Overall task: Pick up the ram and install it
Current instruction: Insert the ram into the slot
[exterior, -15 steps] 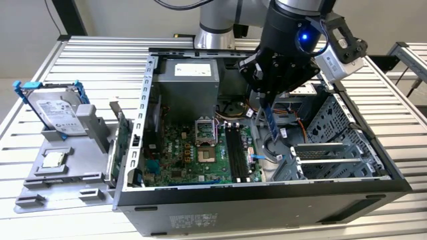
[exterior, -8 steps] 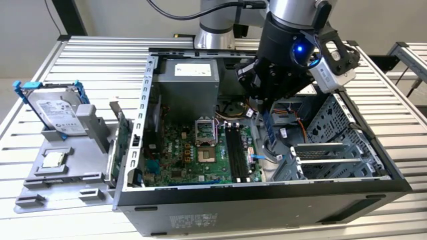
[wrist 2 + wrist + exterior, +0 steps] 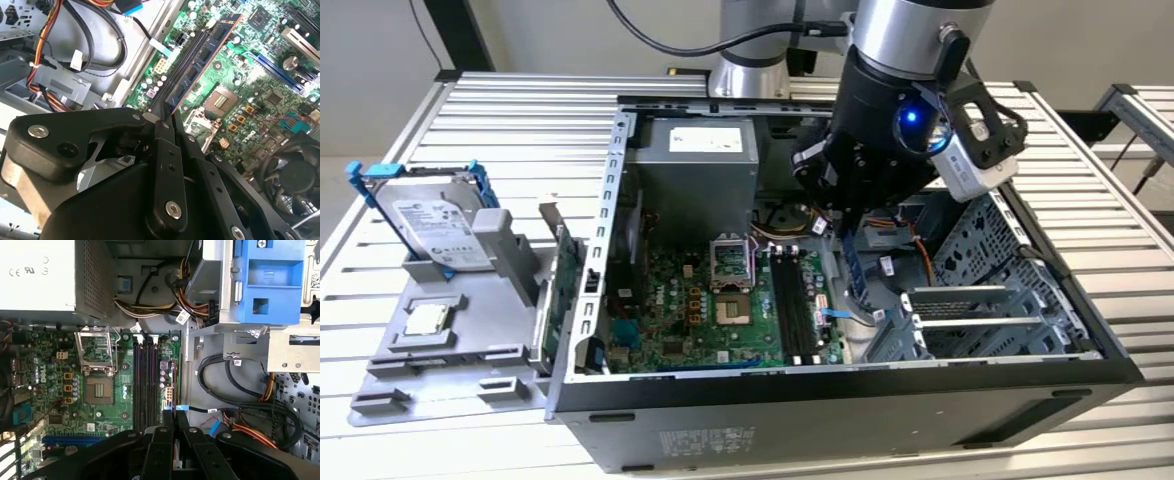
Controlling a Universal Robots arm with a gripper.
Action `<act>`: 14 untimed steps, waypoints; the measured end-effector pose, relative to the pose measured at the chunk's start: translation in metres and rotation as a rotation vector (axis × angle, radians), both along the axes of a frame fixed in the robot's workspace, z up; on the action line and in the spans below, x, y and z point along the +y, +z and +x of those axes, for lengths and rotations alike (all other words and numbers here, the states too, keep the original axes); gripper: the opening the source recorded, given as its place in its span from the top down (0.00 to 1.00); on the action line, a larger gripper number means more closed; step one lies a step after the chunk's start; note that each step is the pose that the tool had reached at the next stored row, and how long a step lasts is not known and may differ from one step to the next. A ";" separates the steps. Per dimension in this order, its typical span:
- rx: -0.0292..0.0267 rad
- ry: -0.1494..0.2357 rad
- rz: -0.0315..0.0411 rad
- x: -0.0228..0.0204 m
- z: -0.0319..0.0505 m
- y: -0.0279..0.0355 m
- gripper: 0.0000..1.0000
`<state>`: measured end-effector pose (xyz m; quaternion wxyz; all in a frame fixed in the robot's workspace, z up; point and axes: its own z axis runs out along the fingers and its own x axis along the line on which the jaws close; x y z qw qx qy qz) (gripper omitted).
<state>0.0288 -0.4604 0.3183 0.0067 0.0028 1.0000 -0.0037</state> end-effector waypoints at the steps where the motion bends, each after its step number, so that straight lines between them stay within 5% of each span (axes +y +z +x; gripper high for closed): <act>1: 0.0000 0.000 0.0001 0.0000 0.0001 -0.0018 1.00; 14: 0.0000 -0.008 -0.0051 0.0001 0.0000 -0.0252 1.00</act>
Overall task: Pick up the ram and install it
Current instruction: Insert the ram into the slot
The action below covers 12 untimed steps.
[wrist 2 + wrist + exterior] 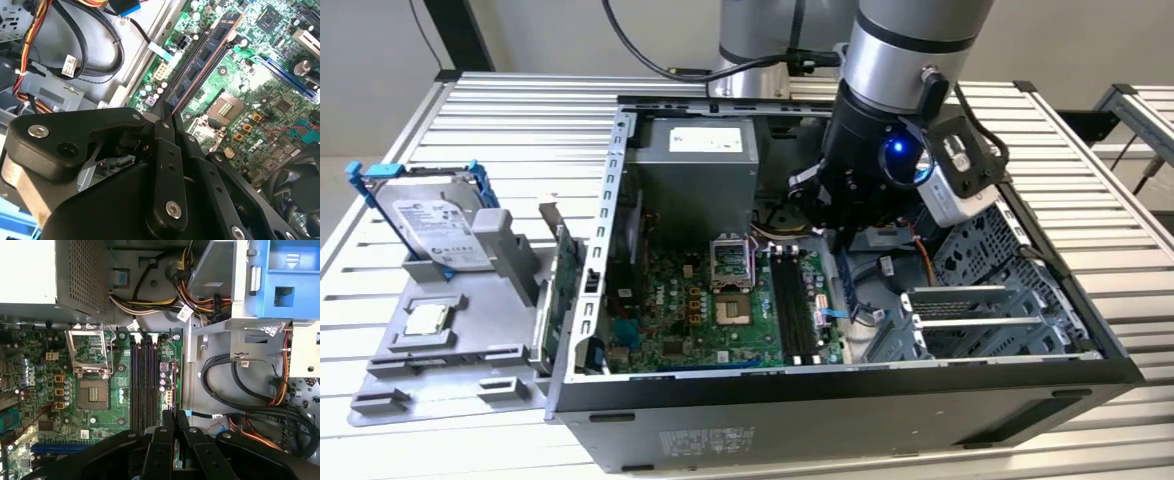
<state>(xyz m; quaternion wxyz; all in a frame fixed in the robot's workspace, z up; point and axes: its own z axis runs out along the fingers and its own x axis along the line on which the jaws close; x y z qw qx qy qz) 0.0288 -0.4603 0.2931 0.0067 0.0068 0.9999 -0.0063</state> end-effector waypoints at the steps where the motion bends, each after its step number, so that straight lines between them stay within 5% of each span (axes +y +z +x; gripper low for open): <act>1: 0.0000 -0.001 0.0000 0.0001 0.0000 -0.0018 1.00; 9: 0.0000 -0.004 0.0000 0.0018 -0.0021 -0.0163 1.00; 12: 0.0001 -0.006 -0.0001 0.0099 -0.0026 -0.0219 1.00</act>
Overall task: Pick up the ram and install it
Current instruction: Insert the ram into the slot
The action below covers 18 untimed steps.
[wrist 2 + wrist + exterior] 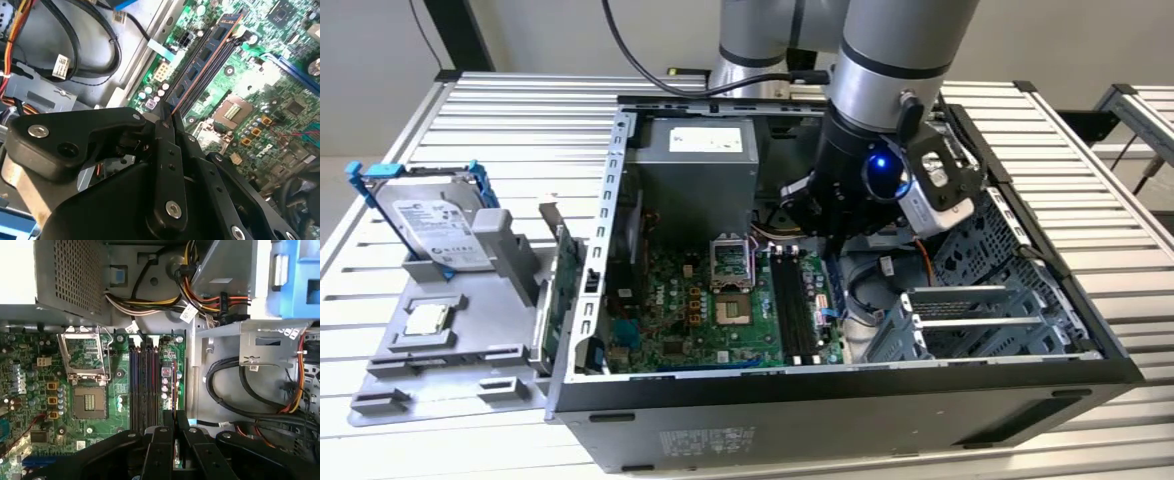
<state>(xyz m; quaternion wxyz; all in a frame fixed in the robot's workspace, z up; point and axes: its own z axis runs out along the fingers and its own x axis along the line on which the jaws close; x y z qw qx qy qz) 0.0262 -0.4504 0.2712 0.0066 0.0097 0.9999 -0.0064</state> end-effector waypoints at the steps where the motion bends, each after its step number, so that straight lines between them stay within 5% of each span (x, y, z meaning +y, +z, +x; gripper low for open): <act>1: 0.0000 0.000 0.0001 0.0039 -0.0006 -0.0018 1.00; 4: -0.0001 0.000 0.0001 0.0149 -0.0014 -0.0073 1.00; 8: 0.0000 0.000 0.0001 0.0162 -0.0035 -0.0145 1.00; 11: 0.0004 0.000 0.0000 0.0116 -0.0065 -0.0200 1.00; 14: 0.0036 0.000 0.0003 -0.0014 -0.0081 -0.0291 1.00; 18: 0.0036 0.000 0.0001 -0.0015 -0.0096 -0.0353 1.00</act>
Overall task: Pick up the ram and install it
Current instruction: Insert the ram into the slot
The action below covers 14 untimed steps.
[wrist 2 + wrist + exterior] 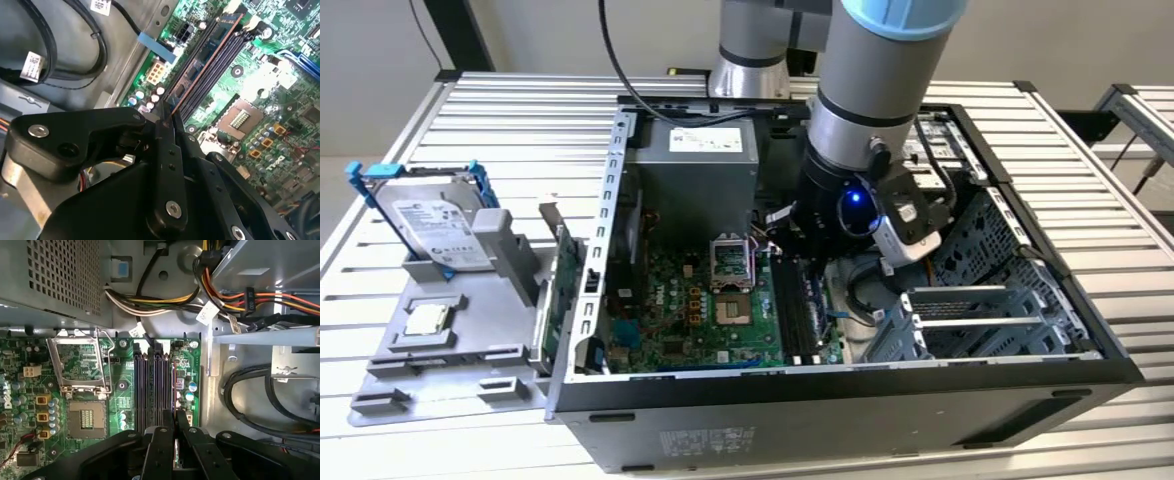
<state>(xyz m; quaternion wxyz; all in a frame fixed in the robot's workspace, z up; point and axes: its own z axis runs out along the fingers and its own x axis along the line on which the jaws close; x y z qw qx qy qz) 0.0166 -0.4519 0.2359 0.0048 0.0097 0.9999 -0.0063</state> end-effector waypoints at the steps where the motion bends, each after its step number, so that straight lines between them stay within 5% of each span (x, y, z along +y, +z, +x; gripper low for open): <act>1: 0.0000 0.000 0.0000 0.0000 0.0000 0.0000 1.00; 14: 0.0080 0.000 0.0000 -0.0001 -0.0014 -0.0139 1.00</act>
